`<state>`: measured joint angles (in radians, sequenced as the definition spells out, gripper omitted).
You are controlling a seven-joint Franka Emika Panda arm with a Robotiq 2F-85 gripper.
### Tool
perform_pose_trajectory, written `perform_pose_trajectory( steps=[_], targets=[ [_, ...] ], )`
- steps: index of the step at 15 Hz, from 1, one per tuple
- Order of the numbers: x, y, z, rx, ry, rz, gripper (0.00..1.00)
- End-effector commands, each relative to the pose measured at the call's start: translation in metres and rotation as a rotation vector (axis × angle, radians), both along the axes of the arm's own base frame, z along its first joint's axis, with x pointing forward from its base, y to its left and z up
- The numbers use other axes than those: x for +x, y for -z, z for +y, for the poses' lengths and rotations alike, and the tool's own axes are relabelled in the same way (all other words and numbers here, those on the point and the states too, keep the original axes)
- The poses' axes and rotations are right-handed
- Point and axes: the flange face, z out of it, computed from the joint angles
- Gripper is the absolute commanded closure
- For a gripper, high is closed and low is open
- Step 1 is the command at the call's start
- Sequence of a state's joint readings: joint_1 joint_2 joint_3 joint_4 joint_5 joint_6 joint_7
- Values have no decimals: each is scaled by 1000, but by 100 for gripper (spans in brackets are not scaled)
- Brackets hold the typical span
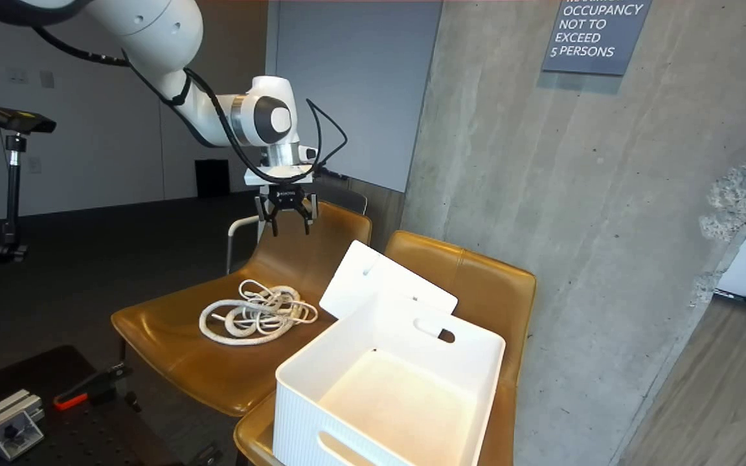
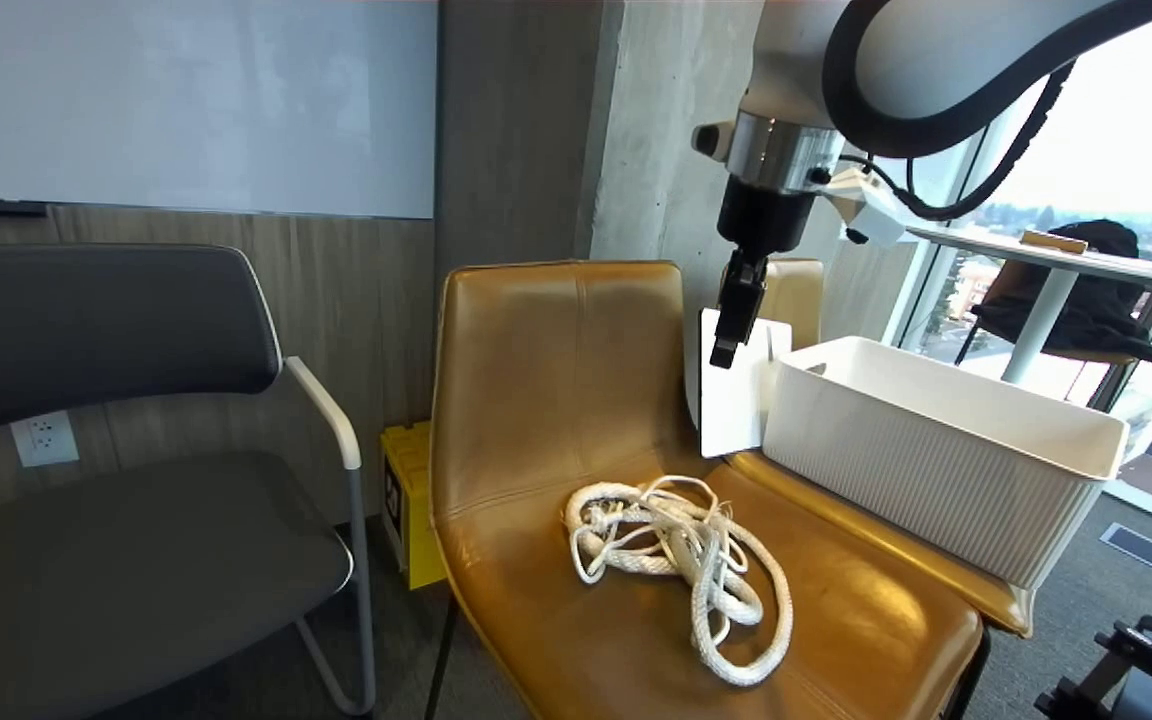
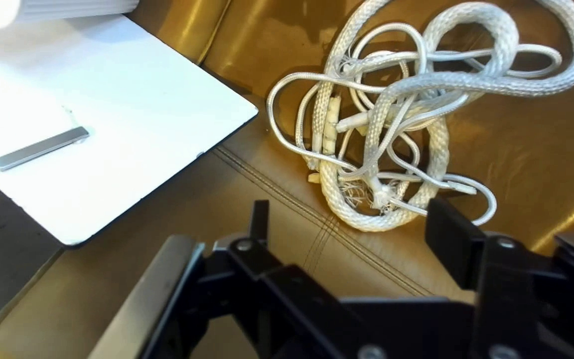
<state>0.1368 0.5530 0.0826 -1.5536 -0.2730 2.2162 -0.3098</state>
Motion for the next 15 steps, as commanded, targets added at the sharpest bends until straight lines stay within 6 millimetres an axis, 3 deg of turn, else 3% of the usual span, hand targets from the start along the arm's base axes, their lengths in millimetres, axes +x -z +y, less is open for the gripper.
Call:
perform_pose_trajectory(
  steps=[1, 5, 8, 9, 12, 15],
  targets=[
    [-19, -27, -15, 37, -25, 18, 0],
    [-44, -42, -28, 119, -118, 70, 0],
    [-57, -47, -56, 123, -169, 96, 0],
    [-40, -38, -41, 104, -133, 79, 0],
    [-49, -43, -58, 105, -152, 88, 0],
    [-51, -41, -56, 106, -156, 93, 0]
  ],
)
